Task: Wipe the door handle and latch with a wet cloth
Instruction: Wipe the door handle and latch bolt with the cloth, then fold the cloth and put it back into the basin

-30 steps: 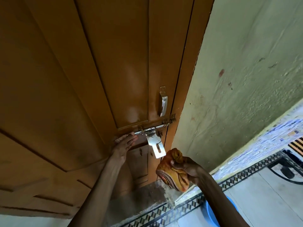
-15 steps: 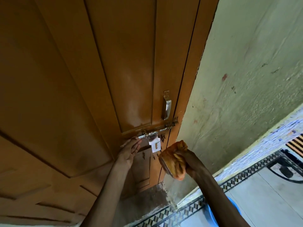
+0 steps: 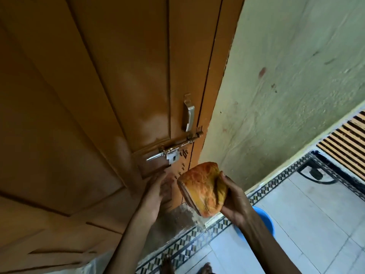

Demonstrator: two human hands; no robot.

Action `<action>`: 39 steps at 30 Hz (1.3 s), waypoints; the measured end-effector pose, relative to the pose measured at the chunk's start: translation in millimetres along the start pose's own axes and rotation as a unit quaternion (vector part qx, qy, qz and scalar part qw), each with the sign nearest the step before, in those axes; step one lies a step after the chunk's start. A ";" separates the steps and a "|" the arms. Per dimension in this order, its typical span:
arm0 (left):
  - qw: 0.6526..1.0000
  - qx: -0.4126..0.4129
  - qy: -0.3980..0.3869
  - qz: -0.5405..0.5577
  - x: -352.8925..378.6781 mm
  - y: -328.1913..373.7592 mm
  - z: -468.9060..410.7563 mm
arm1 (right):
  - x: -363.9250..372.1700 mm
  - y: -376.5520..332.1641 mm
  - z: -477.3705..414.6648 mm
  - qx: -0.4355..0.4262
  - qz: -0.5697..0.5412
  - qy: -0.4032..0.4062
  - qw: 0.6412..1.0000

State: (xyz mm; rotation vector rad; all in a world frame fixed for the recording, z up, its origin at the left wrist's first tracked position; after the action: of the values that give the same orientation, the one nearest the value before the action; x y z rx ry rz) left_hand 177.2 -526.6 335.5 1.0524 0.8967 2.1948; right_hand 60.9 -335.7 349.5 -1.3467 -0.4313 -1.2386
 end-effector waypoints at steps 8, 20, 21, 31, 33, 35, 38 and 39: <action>0.975 -0.072 -0.144 -0.156 80.3 -41.2 33.2 | -23.9 -19.4 62.4 0.105 0.216 -0.065 0.969; 0.990 -0.028 -0.085 -0.113 246.5 -164.1 33.1 | -181.6 -83.6 172.7 0.011 0.453 0.444 0.773; 0.992 -0.030 -0.084 -0.087 259.5 -172.7 34.1 | -187.3 -91.8 183.5 0.010 0.440 0.423 0.792; 0.991 -0.076 -0.098 -0.043 322.1 -211.6 35.3 | -216.4 -141.7 224.4 0.167 0.056 0.058 0.983; 0.990 -0.077 -0.084 -0.079 327.9 -213.2 29.1 | -221.9 -148.9 228.5 0.153 0.048 0.042 0.986; 0.986 -0.078 -0.066 -0.132 332.8 -217.4 21.5 | -228.8 -156.5 233.0 0.137 0.062 0.057 0.987; 0.980 -0.080 -0.059 -0.174 343.8 -227.2 5.0 | -247.4 -172.1 241.0 0.122 0.111 0.092 0.982; 0.980 -0.080 -0.055 -0.175 349.4 -233.2 -0.3 | -254.3 -178.3 244.0 0.114 0.112 0.087 0.983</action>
State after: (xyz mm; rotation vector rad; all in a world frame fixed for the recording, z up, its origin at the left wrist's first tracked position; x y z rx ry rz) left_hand 27.3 -134.5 319.1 0.8561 0.7741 1.8637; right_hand -85.2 26.0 287.8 -1.0506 -0.2801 -1.0751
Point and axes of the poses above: each hand's wrist, its own z-axis away from the middle knuckle, its own x-axis out of the palm, y = z × x, the point moved 1 cm from there along -z, towards the middle knuckle, and after that the axes turned 15 degrees about -y, right-handed, at the moved point
